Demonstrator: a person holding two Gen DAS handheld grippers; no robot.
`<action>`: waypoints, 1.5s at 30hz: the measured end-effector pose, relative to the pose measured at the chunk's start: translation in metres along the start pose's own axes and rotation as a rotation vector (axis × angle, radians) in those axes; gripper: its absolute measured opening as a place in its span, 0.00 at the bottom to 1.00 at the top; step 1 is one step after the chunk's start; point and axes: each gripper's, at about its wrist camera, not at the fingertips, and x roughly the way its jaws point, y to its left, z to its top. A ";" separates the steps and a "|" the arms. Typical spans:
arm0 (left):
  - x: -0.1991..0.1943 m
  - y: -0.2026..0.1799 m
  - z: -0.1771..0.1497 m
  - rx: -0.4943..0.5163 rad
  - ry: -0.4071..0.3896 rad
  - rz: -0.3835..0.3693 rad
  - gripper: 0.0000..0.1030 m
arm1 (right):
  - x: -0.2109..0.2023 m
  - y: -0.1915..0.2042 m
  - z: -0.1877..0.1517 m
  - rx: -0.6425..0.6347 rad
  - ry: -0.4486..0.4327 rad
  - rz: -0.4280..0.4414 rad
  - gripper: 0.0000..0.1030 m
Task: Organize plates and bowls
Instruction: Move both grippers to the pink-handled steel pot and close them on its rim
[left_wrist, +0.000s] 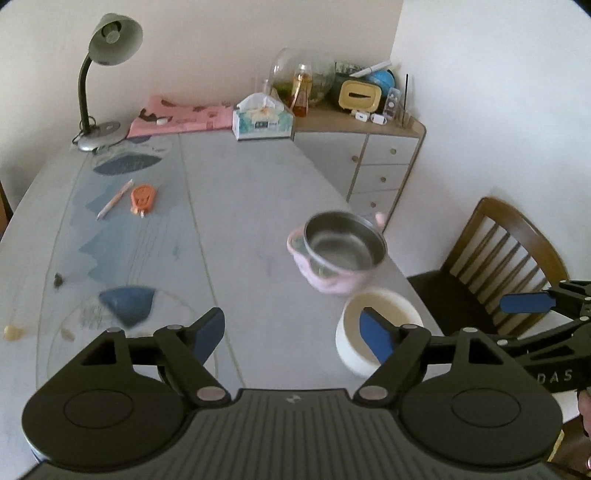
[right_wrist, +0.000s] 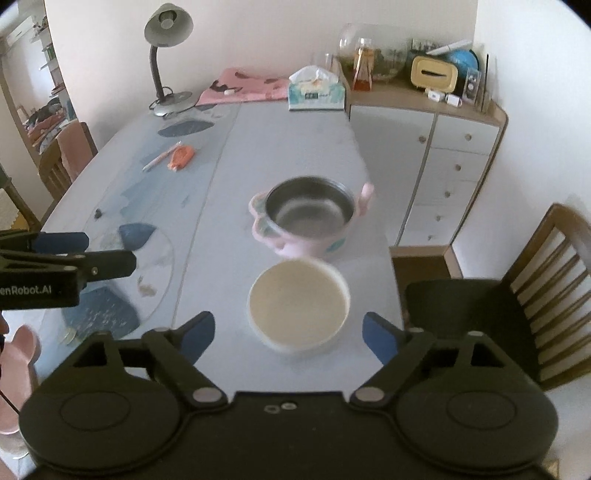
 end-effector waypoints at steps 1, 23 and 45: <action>0.006 -0.001 0.005 0.000 -0.001 0.002 0.78 | 0.004 -0.003 0.005 -0.005 -0.003 -0.001 0.89; 0.169 -0.023 0.089 0.061 0.150 0.033 0.78 | 0.118 -0.074 0.075 0.030 0.047 -0.041 0.90; 0.259 -0.034 0.106 0.104 0.277 0.083 0.42 | 0.184 -0.091 0.084 0.099 0.164 0.033 0.47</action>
